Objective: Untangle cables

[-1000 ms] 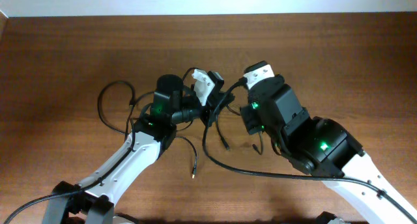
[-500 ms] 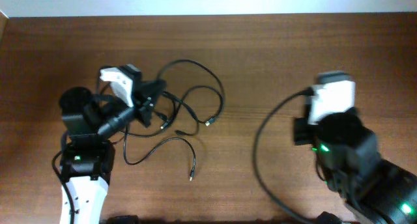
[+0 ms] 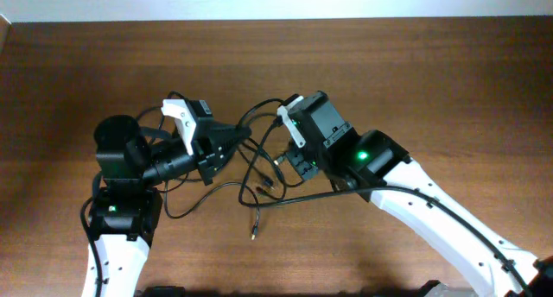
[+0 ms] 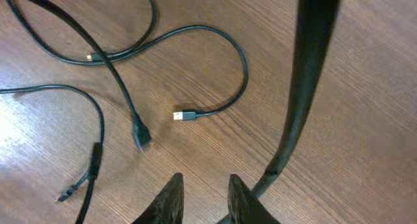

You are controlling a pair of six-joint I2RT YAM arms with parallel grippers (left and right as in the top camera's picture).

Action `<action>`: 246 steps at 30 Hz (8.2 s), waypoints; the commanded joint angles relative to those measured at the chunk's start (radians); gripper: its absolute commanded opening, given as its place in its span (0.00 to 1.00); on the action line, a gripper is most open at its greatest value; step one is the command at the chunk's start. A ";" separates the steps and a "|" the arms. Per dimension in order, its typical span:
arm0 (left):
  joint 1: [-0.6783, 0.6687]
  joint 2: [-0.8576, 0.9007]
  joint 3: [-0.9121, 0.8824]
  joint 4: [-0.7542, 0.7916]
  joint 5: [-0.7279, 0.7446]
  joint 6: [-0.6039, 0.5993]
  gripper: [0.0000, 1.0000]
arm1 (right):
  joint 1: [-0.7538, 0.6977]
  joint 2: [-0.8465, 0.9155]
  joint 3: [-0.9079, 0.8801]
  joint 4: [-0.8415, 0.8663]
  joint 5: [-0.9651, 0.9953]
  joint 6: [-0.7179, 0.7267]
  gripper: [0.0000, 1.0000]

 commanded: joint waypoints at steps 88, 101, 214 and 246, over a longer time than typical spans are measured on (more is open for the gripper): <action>-0.001 -0.348 0.005 -0.723 -0.808 0.153 0.67 | -1.652 0.489 0.253 -0.073 -0.456 0.156 0.99; -0.001 -0.348 0.005 -0.692 -1.001 0.164 0.70 | -0.786 0.375 0.297 -0.287 -0.453 -0.526 0.99; -0.139 0.248 0.608 -0.725 -1.233 -0.083 0.97 | -0.597 0.285 0.484 -0.364 -0.360 -0.429 0.99; 0.040 0.719 -0.036 -0.336 -0.701 0.601 0.28 | -0.007 -0.109 0.485 -0.821 -0.309 -0.225 0.99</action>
